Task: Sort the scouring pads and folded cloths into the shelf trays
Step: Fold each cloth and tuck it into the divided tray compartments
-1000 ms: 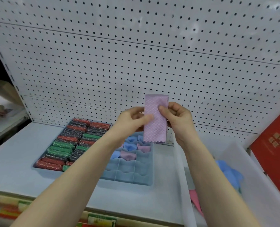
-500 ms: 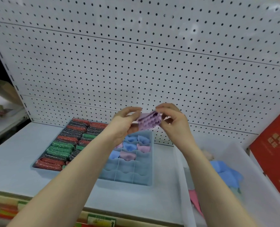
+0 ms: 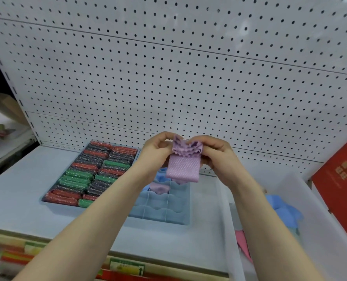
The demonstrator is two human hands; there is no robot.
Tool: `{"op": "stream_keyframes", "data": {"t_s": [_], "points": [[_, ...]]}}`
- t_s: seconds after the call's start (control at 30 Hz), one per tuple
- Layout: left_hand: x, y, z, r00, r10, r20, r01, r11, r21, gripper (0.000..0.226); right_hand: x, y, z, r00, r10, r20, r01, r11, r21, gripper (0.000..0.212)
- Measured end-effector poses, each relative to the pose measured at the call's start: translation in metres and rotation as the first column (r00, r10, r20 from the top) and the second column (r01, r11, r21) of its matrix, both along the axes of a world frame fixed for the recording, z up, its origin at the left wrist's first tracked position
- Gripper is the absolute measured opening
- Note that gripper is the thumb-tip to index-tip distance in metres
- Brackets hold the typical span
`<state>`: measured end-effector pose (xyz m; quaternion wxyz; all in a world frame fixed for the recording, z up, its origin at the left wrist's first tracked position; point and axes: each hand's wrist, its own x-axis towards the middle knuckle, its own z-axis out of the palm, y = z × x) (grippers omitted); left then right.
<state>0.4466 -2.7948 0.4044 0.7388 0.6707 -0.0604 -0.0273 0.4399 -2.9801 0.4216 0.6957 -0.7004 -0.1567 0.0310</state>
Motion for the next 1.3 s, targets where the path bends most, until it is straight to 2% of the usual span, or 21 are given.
{"op": "stream_keyframes", "data": {"t_s": [0.13,0.23,0.27,0.33,0.4,0.47,0.53,0.57,0.67,0.73,0.83,0.9,0.97,1.07,1.13,1.2,1.27,1.3], "points": [[-0.002,0.001,-0.003,0.983,-0.077,-0.165,0.063,0.994,-0.086,0.024,0.000,0.005,-0.005,0.998,-0.062,0.019,0.062,0.998,-0.022,0.040],[-0.005,0.006,-0.006,0.934,-0.182,-0.308,0.193,0.981,0.002,0.057,-0.001,0.009,-0.009,0.985,-0.108,0.132,0.132,0.974,-0.185,0.043],[-0.006,0.007,-0.009,0.926,-0.195,-0.323,0.227,0.972,0.065,0.056,-0.002,0.011,-0.010,0.979,-0.114,0.168,0.153,0.958,-0.242,0.044],[-0.009,0.008,-0.015,0.944,-0.159,-0.288,0.199,0.973,0.115,0.037,-0.005,0.014,-0.012,0.974,-0.124,0.190,0.177,0.940,-0.293,0.045],[-0.011,0.009,-0.020,0.964,-0.099,-0.249,0.120,0.990,0.070,0.022,-0.008,0.016,-0.015,0.984,-0.143,0.111,0.165,0.957,-0.237,0.044],[-0.013,0.013,-0.026,0.976,-0.072,-0.208,0.079,0.997,0.026,0.021,-0.011,0.018,-0.021,0.989,-0.142,-0.036,0.135,0.978,-0.156,0.036],[-0.016,0.019,-0.029,0.986,-0.047,-0.158,0.054,0.998,0.039,0.019,-0.016,0.022,-0.028,0.979,-0.089,-0.185,0.063,0.987,-0.145,0.023],[-0.018,0.022,-0.032,0.990,-0.036,-0.137,0.044,0.997,0.057,0.017,-0.019,0.025,-0.033,0.970,-0.056,-0.235,0.024,0.990,-0.136,0.023],[-0.020,0.032,-0.042,0.992,-0.033,-0.119,0.040,0.998,0.054,0.015,-0.023,0.032,-0.048,0.963,-0.045,-0.265,0.038,0.999,-0.030,0.025],[-0.021,0.039,-0.049,0.984,-0.050,-0.170,0.045,0.998,-0.034,0.019,-0.024,0.038,-0.055,0.964,-0.092,-0.251,0.098,0.995,0.011,0.024],[-0.022,0.048,-0.057,0.954,-0.115,-0.277,0.057,0.977,-0.207,0.021,-0.024,0.049,-0.067,0.964,-0.178,-0.200,0.172,0.984,-0.047,0.035],[-0.022,0.051,-0.065,0.949,-0.118,-0.293,0.051,0.973,-0.226,0.020,-0.026,0.056,-0.074,0.960,-0.185,-0.212,0.172,0.982,-0.081,0.043],[-0.021,0.053,-0.073,0.956,-0.058,-0.289,0.022,0.991,-0.129,0.016,-0.024,0.058,-0.077,0.947,-0.169,-0.273,0.150,0.985,-0.090,0.045],[-0.017,0.056,-0.083,0.979,-0.031,-0.203,0.034,0.999,0.011,0.023,-0.016,0.053,-0.077,0.908,-0.130,-0.399,0.090,0.989,-0.118,0.029],[-0.011,0.057,-0.087,0.988,-0.089,-0.127,0.096,0.994,0.051,0.026,-0.007,0.047,-0.080,0.902,-0.110,-0.418,-0.003,0.965,-0.261,0.024],[-0.004,0.054,-0.094,0.990,-0.130,-0.053,0.137,0.975,0.172,0.030,0.001,0.042,-0.086,0.908,-0.109,-0.404,-0.070,0.912,-0.404,0.022],[0.006,0.050,-0.105,0.989,-0.146,-0.017,0.143,0.930,0.339,0.036,0.009,0.035,-0.095,0.929,-0.220,-0.299,0.028,0.845,-0.533,0.017],[0.012,0.049,-0.112,0.990,-0.142,0.001,0.126,0.886,0.447,0.038,0.012,0.032,-0.100,0.935,-0.299,-0.190,0.118,0.767,-0.630,0.015]]}}
